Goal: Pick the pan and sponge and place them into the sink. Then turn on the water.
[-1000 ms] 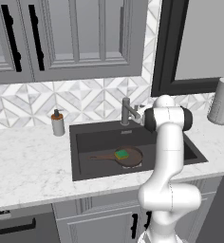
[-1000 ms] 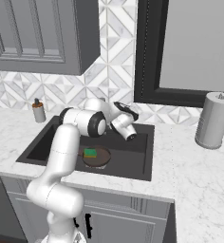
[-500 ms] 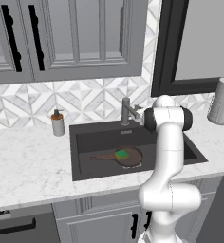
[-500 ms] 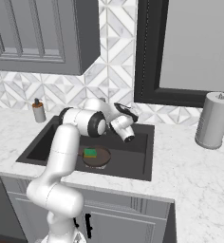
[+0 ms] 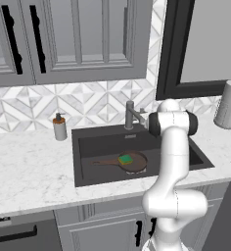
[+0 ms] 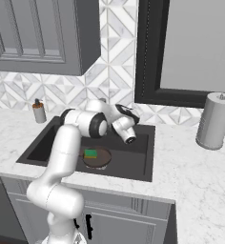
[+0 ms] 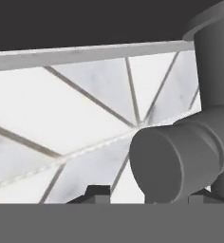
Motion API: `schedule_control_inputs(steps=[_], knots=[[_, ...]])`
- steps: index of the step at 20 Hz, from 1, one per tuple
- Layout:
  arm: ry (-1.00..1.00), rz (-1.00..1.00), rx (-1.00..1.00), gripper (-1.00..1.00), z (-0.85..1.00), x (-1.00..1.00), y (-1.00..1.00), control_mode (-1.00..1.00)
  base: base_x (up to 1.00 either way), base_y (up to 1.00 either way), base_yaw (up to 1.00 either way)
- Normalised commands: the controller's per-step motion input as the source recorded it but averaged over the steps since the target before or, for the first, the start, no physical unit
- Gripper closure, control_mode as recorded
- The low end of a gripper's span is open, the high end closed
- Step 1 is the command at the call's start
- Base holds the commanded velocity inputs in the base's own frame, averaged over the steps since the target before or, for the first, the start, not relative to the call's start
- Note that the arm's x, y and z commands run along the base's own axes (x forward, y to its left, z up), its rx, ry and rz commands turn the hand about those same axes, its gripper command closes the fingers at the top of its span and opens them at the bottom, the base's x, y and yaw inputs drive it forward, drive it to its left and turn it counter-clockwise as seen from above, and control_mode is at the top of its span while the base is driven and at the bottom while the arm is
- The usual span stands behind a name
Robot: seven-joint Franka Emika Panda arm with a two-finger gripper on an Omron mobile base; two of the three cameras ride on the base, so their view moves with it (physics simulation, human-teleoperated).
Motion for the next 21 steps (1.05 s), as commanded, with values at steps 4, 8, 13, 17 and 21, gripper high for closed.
schedule_control_inputs(steps=[4, 8, 13, 17, 21], knots=[[0.0, 0.02, 0.06, 1.0, -0.48, 0.72, -0.94, -1.0, 0.0, 0.0, 0.0], [0.01, 0.1, 0.01, 1.0, -0.67, 0.61, -1.0, -1.0, 0.0, 0.0, 0.0], [0.01, 0.13, 0.02, 1.0, -0.58, 0.32, -0.98, -1.0, 0.0, 0.0, 0.0], [-0.02, 0.22, 0.16, 1.0, 0.16, -0.28, -0.67, -1.0, 0.0, 0.0, 0.0], [-0.3, 0.1, 0.08, 1.0, 0.25, -0.9, -0.27, -1.0, 0.0, 0.0, 0.0]])
